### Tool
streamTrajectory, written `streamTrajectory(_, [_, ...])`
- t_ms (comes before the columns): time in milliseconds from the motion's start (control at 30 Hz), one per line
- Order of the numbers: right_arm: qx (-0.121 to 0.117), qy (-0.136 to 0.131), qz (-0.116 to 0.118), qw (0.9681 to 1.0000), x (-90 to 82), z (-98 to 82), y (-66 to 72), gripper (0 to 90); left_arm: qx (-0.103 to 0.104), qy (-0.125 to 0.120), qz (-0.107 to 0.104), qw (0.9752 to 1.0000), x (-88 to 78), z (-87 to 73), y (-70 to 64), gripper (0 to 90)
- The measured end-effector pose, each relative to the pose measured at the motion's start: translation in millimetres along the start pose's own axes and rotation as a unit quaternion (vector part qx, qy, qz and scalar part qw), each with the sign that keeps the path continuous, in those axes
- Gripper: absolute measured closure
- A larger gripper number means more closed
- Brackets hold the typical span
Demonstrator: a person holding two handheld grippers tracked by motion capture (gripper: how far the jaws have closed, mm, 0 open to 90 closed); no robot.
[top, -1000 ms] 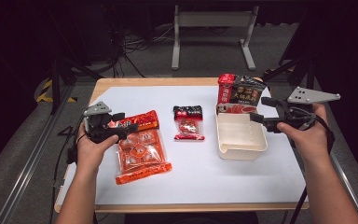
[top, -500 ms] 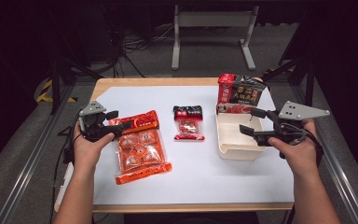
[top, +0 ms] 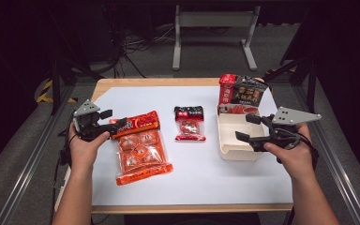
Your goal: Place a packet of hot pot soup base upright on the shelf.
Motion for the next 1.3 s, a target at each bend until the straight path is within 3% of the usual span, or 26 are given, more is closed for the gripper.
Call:
streamTrajectory(200, [-0.005,0.007,0.001,1.0,2.1,-3.8,1.6,27.3,0.003,0.007,0.022,0.9997,6.7,-6.6,12.1,28.9])
streamTrajectory(300, [-0.009,0.012,-0.001,0.9999,3.5,-5.2,2.6,27.2,-0.011,-0.001,0.024,0.9996,12.6,-11.3,17.2,29.3])
streamTrajectory(500, [-0.016,0.017,0.001,0.9997,7.2,-6.9,5.1,27.0,-0.02,0.012,0.047,0.9986,25.5,-25.7,33.2,29.4])
streamTrajectory(667, [-0.02,0.023,0.001,0.9995,9.3,-8.9,6.4,27.0,-0.045,0.007,0.059,0.9972,28.1,-34.8,46.2,29.8])
streamTrajectory(800, [-0.02,0.026,0.001,0.9995,10.1,-11.0,6.6,27.0,-0.049,0.018,0.073,0.996,32.0,-41.6,54.7,29.7])
streamTrajectory(1067, [-0.018,0.032,0.002,0.9993,12.4,-14.3,7.4,27.0,-0.053,0.035,0.079,0.9949,40.2,-49.1,61.8,29.3])
streamTrajectory(1300, [-0.017,0.036,0.004,0.9992,14.4,-17.1,8.5,26.9,-0.073,0.049,0.076,0.9932,48.9,-59.0,69.3,28.4])
Point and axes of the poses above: each handheld gripper's, and its own axes: x roughly forward along the jaws, z roughly out of its top, y roughly to its left, the point moved 7 cm from there along x, roughly forward along the jaws, and after that the axes turned 1 degree about -x, right-handed, at the moved point
